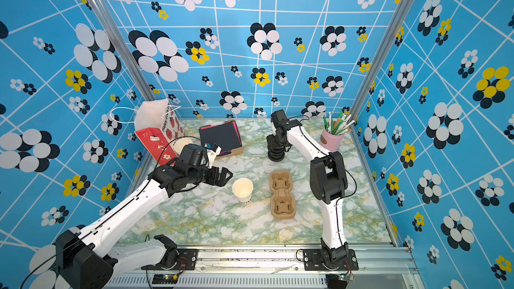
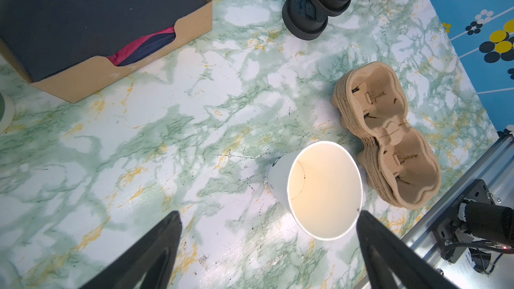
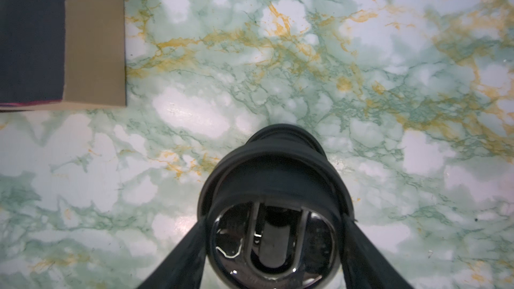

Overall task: Pack a coffee takeout order
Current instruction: Pick up the lid from the lid, then close the lid on the coffee cup.

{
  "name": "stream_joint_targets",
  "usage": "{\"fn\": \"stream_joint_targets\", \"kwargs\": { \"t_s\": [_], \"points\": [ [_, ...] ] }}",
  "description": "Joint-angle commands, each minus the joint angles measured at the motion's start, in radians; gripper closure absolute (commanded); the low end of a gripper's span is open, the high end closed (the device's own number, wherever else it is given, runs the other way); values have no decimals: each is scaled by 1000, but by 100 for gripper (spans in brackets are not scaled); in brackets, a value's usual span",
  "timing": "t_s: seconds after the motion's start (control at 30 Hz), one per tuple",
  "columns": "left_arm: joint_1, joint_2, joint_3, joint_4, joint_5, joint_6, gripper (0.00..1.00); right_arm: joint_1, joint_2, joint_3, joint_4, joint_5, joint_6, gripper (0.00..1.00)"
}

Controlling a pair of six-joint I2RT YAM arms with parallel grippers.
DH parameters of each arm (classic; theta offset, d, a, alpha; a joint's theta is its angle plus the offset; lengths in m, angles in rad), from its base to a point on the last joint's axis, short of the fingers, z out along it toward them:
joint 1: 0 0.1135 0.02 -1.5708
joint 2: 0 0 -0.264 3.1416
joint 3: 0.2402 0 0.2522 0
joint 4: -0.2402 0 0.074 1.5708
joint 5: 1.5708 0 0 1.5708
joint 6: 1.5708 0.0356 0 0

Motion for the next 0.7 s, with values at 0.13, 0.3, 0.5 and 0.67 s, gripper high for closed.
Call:
{"fn": "stream_joint_targets", "kwargs": {
  "t_s": [0.13,0.3,0.5,0.67],
  "points": [
    [20,-40,-31,36,9,-8,1,18,-179,-60,-45,-108,-3,34],
    [25,-72,-54,60,8,-4,1,61,-265,-98,-73,-129,-30,34],
    [34,-112,-75,85,-5,-15,1,142,-339,-133,-123,-144,-52,34],
    [45,-142,-95,104,-38,-36,1,231,-377,-175,-143,-151,-63,34]
  ]
}}
